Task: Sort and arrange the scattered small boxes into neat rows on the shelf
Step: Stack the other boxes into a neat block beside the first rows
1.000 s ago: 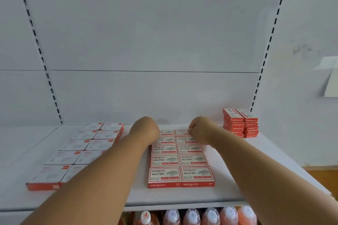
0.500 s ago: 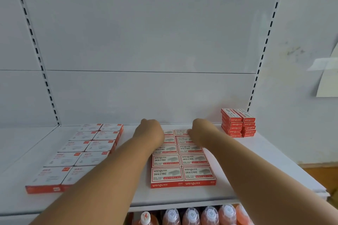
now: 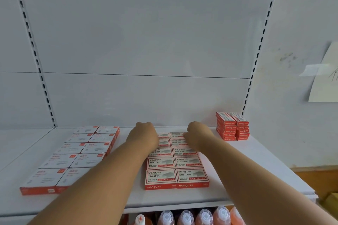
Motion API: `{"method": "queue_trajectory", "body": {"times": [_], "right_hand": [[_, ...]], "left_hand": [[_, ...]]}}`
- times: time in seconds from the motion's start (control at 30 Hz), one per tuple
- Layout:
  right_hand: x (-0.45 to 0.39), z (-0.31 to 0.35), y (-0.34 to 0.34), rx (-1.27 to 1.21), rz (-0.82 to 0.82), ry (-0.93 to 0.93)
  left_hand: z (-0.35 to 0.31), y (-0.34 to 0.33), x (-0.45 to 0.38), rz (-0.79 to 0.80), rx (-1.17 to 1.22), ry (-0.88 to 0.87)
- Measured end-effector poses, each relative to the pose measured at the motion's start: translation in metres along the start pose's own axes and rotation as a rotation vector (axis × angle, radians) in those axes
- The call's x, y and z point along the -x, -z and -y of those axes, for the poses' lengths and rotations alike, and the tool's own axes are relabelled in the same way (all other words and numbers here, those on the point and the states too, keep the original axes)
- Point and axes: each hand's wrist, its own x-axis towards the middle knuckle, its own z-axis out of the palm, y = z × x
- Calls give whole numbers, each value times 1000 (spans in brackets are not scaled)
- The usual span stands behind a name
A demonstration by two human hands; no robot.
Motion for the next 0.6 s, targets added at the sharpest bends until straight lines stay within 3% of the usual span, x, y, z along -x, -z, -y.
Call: {"method": "queue_trajectory", "body": {"times": [0.47, 0.6], "right_hand": [[2, -8, 4, 24, -6, 59], [9, -20, 20, -76, -183, 95]], "left_hand": [[-3, -1, -2, 5, -31, -42], [-20, 6, 5, -80, -40, -77]]}}
